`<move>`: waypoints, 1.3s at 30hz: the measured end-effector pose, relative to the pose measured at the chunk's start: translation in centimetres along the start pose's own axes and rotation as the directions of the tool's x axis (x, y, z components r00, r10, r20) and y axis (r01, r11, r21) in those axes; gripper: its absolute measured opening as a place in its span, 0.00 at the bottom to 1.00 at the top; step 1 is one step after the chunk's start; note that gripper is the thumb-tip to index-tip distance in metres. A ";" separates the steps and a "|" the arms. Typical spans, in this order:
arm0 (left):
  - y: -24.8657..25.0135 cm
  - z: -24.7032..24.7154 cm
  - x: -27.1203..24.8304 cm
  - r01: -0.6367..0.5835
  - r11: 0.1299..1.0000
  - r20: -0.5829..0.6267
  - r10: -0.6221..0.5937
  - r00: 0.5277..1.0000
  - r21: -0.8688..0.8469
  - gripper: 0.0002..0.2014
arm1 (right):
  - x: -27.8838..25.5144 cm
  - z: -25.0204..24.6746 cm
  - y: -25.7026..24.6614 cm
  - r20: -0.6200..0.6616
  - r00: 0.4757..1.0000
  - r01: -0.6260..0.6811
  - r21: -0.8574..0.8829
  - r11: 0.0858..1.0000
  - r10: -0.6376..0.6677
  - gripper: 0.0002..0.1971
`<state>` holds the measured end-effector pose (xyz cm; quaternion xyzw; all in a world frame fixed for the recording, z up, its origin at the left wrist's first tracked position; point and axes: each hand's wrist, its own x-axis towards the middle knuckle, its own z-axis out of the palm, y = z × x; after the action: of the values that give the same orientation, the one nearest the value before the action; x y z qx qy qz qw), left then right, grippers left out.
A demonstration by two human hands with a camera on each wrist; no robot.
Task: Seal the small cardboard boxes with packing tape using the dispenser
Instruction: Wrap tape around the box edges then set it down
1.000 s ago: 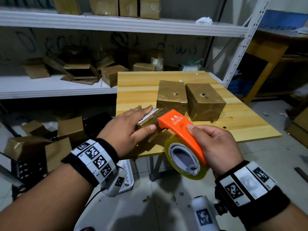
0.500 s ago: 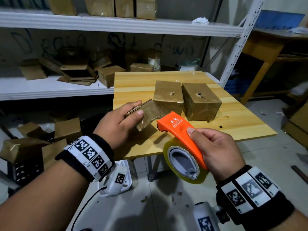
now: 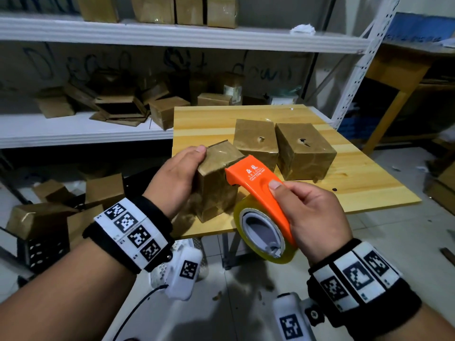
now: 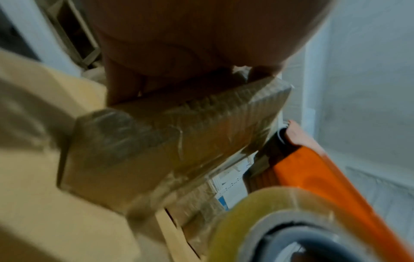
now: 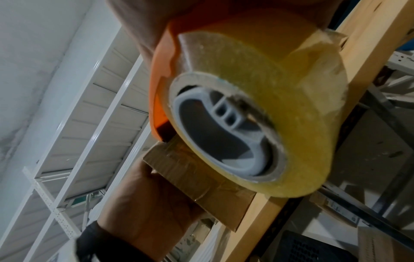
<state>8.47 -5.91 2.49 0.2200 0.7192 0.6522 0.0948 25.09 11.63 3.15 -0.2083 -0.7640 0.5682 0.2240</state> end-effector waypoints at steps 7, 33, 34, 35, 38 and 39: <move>0.4 -0.8 -1.0 -0.329 0.936 0.022 0.329 0.944 0.123 0.18 | 0.5 0.9 -0.2 -0.028 1.000 0.014 -0.021 1.000 -0.015 0.15; -0.3 -1.8 0.5 -0.208 0.977 -0.168 0.214 0.962 0.052 0.19 | -0.6 0.3 1.2 0.040 0.998 -0.039 -0.026 0.999 0.040 0.13; -0.3 -1.8 0.7 -0.205 0.977 -0.173 0.211 0.962 0.050 0.19 | -0.6 0.2 1.2 0.044 0.998 -0.039 -0.026 0.999 0.040 0.12; -0.5 -1.8 0.8 -0.200 0.978 -0.176 0.206 0.963 0.050 0.18 | -0.6 0.2 1.2 0.046 0.998 -0.040 -0.023 0.999 0.041 0.12; -0.5 -1.9 1.2 -0.192 0.981 -0.173 0.194 0.966 0.028 0.17 | -0.6 0.1 1.2 0.052 0.998 -0.044 -0.014 0.999 0.045 0.11; -0.6 -2.1 1.3 -0.177 0.984 -0.184 0.176 0.967 0.011 0.17 | -0.6 0.2 1.2 0.055 0.997 -0.049 -0.009 0.999 0.050 0.11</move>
<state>6.31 -7.20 2.35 0.2215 0.7006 0.6776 -0.0301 25.58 11.47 1.87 -0.2121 -0.7667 0.5761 0.1878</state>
